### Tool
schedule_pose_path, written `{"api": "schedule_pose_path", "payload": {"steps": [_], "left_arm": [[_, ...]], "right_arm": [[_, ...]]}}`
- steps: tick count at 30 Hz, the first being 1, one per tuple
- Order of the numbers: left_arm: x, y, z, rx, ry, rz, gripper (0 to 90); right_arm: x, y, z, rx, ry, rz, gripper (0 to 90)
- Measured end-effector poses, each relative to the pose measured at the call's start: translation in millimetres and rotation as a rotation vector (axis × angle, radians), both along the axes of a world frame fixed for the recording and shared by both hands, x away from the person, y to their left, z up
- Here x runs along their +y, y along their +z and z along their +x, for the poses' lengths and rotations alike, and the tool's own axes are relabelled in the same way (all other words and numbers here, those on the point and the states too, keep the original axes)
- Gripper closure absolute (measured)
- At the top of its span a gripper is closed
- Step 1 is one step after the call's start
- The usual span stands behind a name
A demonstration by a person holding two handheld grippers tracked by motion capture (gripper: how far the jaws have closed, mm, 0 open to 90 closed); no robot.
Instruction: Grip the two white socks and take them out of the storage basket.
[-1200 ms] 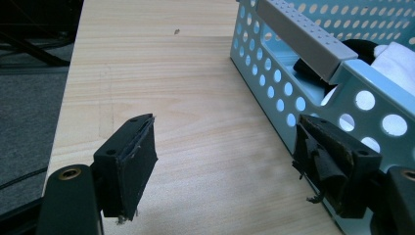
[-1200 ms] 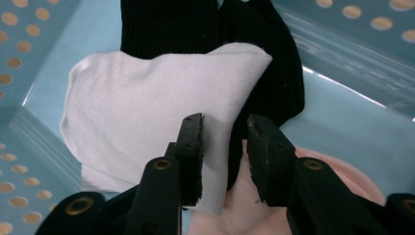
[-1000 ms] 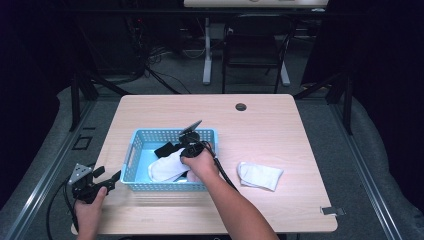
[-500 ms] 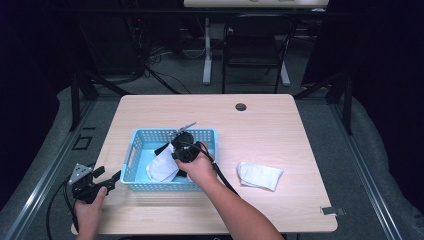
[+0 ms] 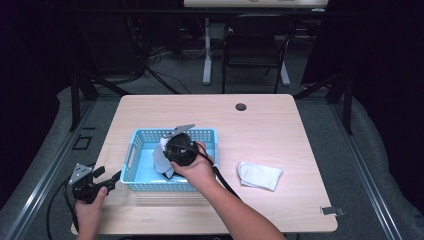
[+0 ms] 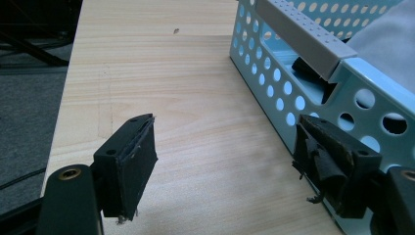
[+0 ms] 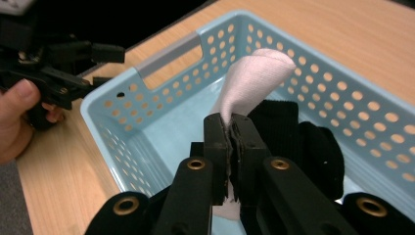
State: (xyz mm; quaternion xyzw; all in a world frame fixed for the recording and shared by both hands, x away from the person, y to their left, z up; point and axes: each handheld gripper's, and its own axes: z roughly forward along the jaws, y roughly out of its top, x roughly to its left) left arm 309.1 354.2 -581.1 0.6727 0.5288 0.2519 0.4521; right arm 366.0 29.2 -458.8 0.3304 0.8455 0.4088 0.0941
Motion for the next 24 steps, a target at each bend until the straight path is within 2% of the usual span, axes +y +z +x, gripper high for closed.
{"api": "schedule_pose_path", "payload": {"steps": [2,3,5,11,19,24], "left_arm": [[0.0,-0.2,0.1,0.001,0.001,0.000,23.7],[-0.1,-0.3,0.1,0.001,0.001,0.001,23.8],[-0.1,-0.3,0.1,0.002,0.001,0.001,23.7],[-0.2,-0.3,0.0,0.005,0.000,0.003,23.8],[0.1,-1.1,-0.2,0.006,0.005,0.000,23.8],[3.0,-1.6,-1.4,0.009,0.016,0.000,23.8]], "right_arm": [[-3.7,7.2,-3.1,-0.019,0.001,0.023,86.5],[-7.5,13.5,-5.8,-0.049,0.000,0.032,86.5],[-10.8,18.6,-7.9,-0.071,0.000,0.033,86.5],[-25.5,34.4,-15.3,-0.137,-0.017,0.094,86.5],[-47.8,48.4,-23.9,-0.187,-0.041,0.143,86.5],[-62.0,53.6,-31.0,-0.212,-0.055,0.147,86.6]]}}
